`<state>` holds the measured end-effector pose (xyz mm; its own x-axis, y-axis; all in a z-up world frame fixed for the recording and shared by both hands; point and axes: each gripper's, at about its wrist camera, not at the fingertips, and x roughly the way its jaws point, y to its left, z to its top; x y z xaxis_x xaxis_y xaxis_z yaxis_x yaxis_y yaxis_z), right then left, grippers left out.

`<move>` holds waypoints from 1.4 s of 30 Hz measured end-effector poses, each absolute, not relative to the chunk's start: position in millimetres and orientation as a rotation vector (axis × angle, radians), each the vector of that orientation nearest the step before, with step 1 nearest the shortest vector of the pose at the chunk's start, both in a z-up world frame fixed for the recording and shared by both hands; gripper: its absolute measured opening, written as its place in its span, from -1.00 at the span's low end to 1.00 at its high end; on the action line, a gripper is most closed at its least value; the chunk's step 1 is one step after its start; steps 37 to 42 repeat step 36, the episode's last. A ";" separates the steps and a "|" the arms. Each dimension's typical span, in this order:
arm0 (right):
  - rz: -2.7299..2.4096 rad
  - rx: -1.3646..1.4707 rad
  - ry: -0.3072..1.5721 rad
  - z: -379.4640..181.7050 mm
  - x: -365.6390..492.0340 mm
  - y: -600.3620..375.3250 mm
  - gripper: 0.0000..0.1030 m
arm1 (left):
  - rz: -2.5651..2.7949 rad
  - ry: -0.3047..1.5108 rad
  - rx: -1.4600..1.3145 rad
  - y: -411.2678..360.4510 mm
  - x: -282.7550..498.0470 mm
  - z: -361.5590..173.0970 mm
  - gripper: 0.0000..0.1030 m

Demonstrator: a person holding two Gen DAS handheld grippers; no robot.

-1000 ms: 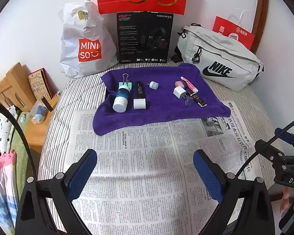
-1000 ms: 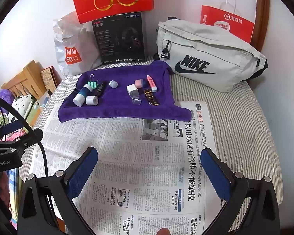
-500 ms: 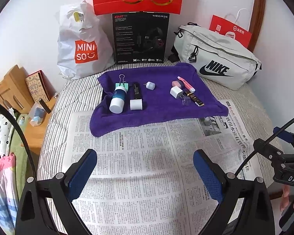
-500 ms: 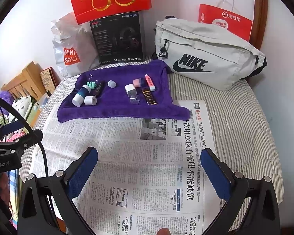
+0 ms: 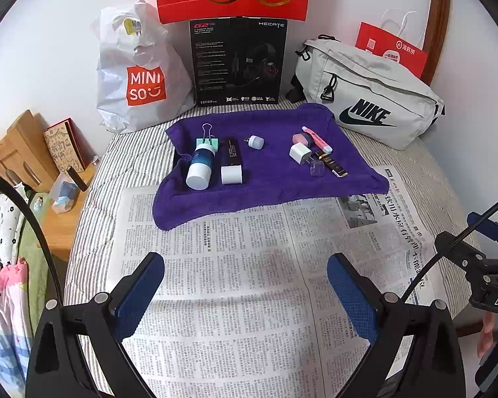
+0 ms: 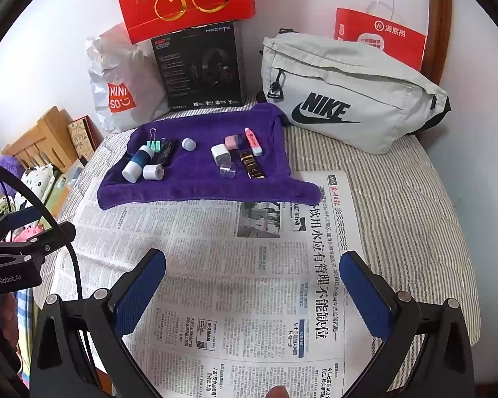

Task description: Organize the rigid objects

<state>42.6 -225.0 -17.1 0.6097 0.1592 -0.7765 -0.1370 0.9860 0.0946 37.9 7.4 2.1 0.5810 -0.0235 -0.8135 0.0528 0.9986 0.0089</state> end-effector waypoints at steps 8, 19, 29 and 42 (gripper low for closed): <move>0.169 0.027 0.906 -18.6 43.3 -225.0 1.00 | -0.041 0.950 0.032 7.2 38.0 2.2 0.93; 0.171 0.026 0.899 -17.4 42.9 -224.6 1.00 | -0.044 0.948 0.031 8.2 37.8 1.8 0.93; 0.176 0.028 0.894 -15.2 41.7 -224.0 1.00 | -0.048 0.951 0.032 8.6 36.6 2.4 0.93; 0.174 0.033 0.898 -16.8 42.1 -226.0 1.00 | -0.055 0.945 0.032 6.3 38.0 3.0 0.93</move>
